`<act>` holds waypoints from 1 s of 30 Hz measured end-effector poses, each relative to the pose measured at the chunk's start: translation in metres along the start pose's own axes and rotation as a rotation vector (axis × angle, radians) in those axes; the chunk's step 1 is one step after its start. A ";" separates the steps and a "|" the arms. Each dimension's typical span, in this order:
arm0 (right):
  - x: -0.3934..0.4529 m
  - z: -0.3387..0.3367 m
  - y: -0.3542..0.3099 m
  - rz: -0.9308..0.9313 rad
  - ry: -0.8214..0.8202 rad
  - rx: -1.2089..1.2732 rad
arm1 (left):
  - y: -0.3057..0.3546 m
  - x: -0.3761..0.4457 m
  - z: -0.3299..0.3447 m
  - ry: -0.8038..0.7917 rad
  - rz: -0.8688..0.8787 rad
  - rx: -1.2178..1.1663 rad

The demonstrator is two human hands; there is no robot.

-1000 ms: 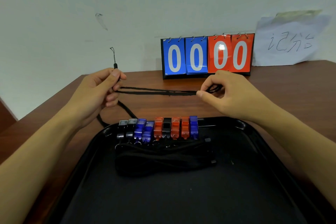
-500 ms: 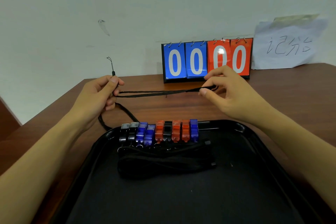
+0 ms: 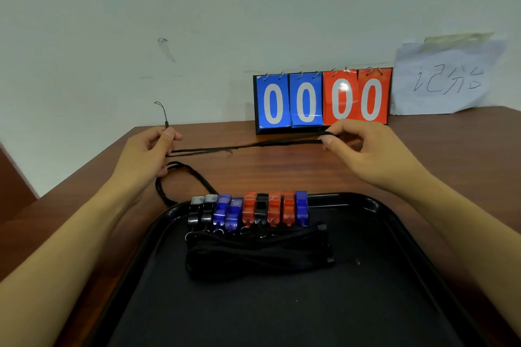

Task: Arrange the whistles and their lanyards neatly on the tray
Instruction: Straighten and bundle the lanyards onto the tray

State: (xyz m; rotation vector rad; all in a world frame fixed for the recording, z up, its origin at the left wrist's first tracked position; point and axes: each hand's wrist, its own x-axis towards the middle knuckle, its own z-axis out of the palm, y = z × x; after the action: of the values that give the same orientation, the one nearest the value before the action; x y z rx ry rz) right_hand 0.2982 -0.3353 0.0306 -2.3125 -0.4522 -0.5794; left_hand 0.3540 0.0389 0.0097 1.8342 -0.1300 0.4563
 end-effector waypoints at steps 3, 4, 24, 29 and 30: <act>0.000 -0.002 -0.002 0.022 0.026 0.127 | -0.006 0.001 -0.001 0.017 -0.012 0.061; -0.001 -0.003 -0.003 0.036 0.027 0.186 | -0.008 0.002 -0.001 0.015 -0.019 0.070; -0.005 -0.001 -0.016 0.124 -0.063 0.705 | -0.002 -0.002 0.004 -0.035 -0.071 -0.035; -0.006 0.001 -0.014 0.117 -0.002 0.497 | 0.011 -0.006 0.005 -0.140 -0.161 -0.421; -0.006 0.002 -0.014 0.124 0.003 0.487 | 0.011 -0.006 0.005 -0.161 -0.157 -0.441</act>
State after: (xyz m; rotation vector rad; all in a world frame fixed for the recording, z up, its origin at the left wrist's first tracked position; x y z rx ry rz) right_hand 0.2874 -0.3252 0.0342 -1.8575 -0.3943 -0.3633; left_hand 0.3459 0.0299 0.0165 1.4315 -0.1791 0.1516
